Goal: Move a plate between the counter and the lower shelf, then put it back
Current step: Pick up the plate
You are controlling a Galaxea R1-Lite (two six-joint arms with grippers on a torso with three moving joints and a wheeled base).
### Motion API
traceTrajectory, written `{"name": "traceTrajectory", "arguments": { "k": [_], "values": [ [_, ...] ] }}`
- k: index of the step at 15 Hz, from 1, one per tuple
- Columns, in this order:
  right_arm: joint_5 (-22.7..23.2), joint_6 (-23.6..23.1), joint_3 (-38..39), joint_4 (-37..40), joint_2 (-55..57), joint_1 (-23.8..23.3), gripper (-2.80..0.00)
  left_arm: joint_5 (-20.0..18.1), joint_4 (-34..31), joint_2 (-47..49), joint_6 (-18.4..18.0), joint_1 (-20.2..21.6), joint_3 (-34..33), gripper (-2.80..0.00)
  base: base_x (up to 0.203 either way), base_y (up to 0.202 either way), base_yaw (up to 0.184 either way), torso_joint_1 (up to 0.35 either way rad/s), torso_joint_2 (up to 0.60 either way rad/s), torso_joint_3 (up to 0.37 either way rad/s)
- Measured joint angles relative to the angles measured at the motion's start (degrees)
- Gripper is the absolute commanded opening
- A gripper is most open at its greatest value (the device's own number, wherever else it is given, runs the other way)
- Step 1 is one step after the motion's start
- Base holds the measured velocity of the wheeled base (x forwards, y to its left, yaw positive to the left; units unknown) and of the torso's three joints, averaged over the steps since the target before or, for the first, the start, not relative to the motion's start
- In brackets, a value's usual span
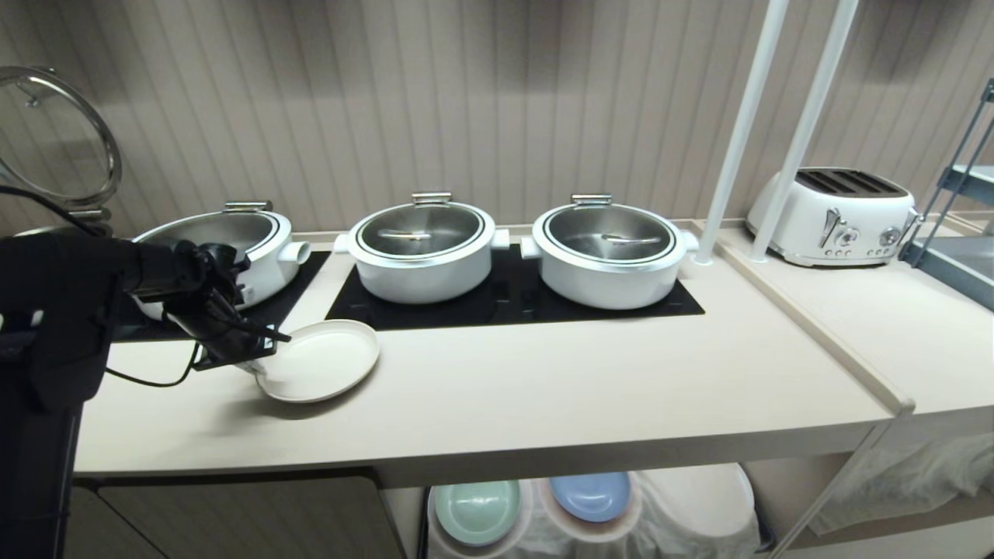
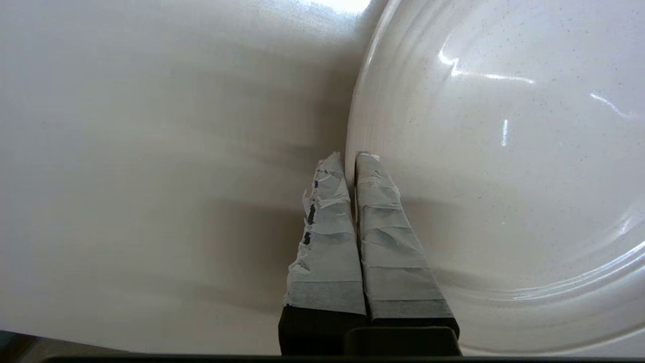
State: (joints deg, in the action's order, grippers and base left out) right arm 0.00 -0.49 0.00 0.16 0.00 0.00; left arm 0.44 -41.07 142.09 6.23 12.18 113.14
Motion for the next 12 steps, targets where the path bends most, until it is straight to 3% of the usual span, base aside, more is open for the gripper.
{"name": "traceTrajectory", "arguments": {
  "k": [2,9,12],
  "values": [
    [0.0,0.0,0.0,0.0,0.0,0.0,-2.80,-0.3,-2.4,-1.0,1.4,-0.1,-0.1,-2.80,0.000,0.000,0.000,0.000,0.00,0.000],
    [0.0,0.0,0.0,0.0,0.0,0.0,-2.80,-3.9,-5.1,-6.3,12.6,-0.2,-2.2,-2.80,0.000,0.000,0.000,0.000,0.00,0.000],
    [0.0,0.0,0.0,0.0,0.0,0.0,-2.80,-4.6,-5.2,-9.7,14.2,0.1,-7.0,-2.80,0.000,0.000,0.000,0.000,0.00,0.000]
  ]
}}
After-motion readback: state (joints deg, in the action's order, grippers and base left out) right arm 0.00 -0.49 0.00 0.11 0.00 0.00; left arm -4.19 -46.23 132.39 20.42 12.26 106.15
